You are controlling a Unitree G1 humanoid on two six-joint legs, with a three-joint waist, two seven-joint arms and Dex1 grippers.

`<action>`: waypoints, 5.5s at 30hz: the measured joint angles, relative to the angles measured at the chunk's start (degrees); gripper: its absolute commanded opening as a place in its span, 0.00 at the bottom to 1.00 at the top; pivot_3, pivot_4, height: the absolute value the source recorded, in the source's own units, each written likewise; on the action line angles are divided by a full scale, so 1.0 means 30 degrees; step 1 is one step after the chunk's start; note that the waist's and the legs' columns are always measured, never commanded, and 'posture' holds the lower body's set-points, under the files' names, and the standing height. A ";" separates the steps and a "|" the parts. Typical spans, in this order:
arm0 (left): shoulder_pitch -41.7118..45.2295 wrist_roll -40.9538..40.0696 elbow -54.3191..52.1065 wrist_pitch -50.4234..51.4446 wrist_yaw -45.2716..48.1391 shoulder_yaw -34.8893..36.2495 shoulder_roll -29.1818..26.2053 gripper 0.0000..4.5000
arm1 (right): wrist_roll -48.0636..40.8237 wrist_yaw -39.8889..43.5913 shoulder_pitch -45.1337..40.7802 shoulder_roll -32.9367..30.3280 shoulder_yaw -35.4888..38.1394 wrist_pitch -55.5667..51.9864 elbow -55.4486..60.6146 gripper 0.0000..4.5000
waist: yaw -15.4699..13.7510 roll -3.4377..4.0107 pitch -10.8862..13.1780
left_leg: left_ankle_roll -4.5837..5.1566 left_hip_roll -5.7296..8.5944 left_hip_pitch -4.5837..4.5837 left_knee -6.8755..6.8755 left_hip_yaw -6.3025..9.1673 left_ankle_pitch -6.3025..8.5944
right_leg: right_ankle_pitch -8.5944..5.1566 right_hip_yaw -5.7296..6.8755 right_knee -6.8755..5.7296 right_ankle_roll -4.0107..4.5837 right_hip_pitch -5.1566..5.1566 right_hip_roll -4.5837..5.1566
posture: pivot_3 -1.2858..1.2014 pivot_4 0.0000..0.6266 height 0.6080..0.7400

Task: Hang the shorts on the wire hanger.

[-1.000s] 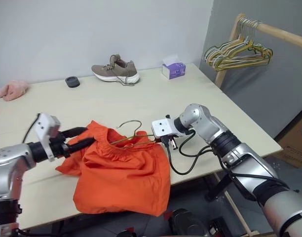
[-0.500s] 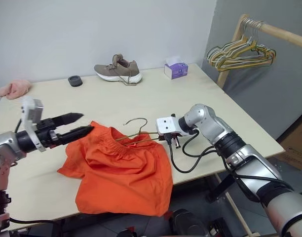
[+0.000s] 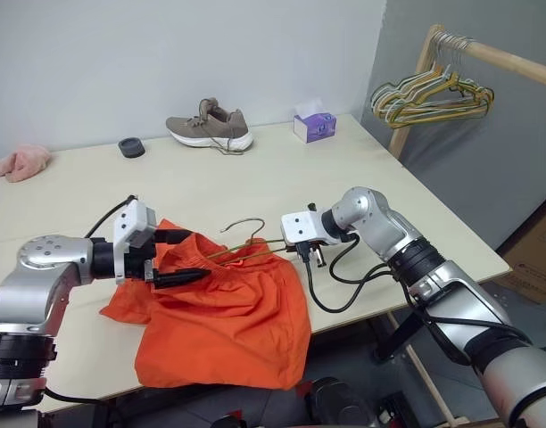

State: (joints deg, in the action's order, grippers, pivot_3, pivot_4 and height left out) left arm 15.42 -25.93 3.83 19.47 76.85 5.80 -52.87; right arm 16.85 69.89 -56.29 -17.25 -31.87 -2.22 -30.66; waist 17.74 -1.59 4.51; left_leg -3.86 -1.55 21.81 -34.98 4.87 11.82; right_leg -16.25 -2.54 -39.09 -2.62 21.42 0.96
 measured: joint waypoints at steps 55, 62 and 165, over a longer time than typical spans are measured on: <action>0.1607 -0.2087 0.0830 0.5349 -0.2055 0.1806 0.1080 0.01 | -0.4549 -0.5673 0.6155 0.2449 0.5878 -1.2012 0.8817 1.00 | 0.0247 0.0002 -0.0016 | 0.0000 -0.0013 -0.0009 -0.0010 0.0033 -0.0003 | 0.0000 0.0013 -0.0056 0.0000 0.0003 -0.0018 | 0.41 0.00 1.00; 0.1555 -0.3947 -0.0767 0.7559 -0.2131 0.2329 0.0898 0.01 | -0.5090 -0.7570 0.5235 0.4215 0.5531 -1.2285 0.5959 1.00 | 0.0257 -0.0005 -0.0021 | -0.0001 -0.0005 0.0015 -0.0009 0.0027 -0.0002 | 0.0001 0.0012 -0.0003 -0.0002 -0.0002 -0.0011 | 0.42 0.00 1.00; -0.4125 -1.0959 -0.6693 1.2017 -0.3999 0.2568 -0.1493 0.00 | -0.7160 -1.1717 0.4444 -0.2450 0.8009 -0.5494 0.4974 0.00 | 0.0314 0.0053 0.0002 | 0.0002 -0.0014 0.0008 0.0011 -0.0057 0.0002 | -0.0012 -0.0056 0.0021 0.0014 0.0025 -0.0026 | 0.41 0.00 1.00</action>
State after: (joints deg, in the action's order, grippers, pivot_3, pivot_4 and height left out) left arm 3.04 -58.81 -16.25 55.52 64.86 13.51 -57.35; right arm -4.63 34.74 -42.96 -24.60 -7.84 -18.70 -15.74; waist 18.69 -1.43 4.52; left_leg -3.86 -1.60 21.83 -34.95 4.70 11.83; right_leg -16.28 -2.70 -39.02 -2.58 21.50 0.88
